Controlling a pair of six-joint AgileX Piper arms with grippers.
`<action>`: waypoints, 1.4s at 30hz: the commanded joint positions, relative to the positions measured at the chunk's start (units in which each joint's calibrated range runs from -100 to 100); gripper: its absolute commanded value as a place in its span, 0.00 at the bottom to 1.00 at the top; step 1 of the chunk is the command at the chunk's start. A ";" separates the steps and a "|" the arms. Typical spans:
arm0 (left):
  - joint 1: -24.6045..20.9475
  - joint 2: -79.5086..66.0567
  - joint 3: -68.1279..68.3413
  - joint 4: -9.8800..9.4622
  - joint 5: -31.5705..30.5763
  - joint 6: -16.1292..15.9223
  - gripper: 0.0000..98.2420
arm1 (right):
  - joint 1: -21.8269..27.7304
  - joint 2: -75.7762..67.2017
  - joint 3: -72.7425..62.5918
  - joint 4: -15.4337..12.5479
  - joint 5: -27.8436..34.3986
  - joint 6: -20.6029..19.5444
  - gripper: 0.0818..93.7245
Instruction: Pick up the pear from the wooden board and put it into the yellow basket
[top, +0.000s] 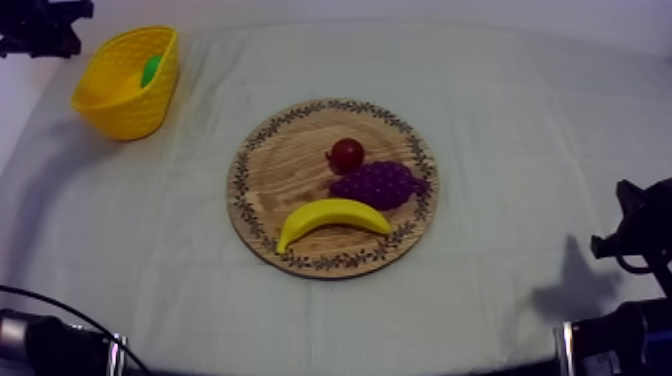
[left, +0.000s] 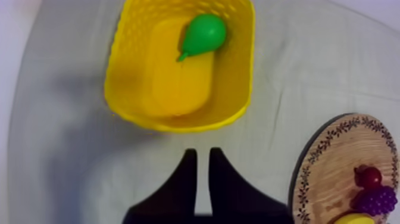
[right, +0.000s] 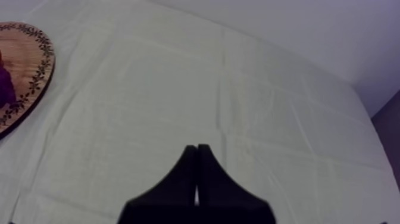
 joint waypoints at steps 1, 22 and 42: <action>-0.02 -4.54 3.87 0.02 -0.82 0.42 0.01 | -0.01 0.00 -0.02 -0.01 -0.06 0.01 0.00; -1.53 -47.04 45.12 3.27 -23.89 -1.21 0.00 | -0.01 0.00 -0.02 -0.01 -0.06 0.01 0.00; -2.06 -83.01 69.28 3.56 -25.02 -0.42 0.00 | -0.01 0.00 -0.02 -0.01 -0.06 0.01 0.00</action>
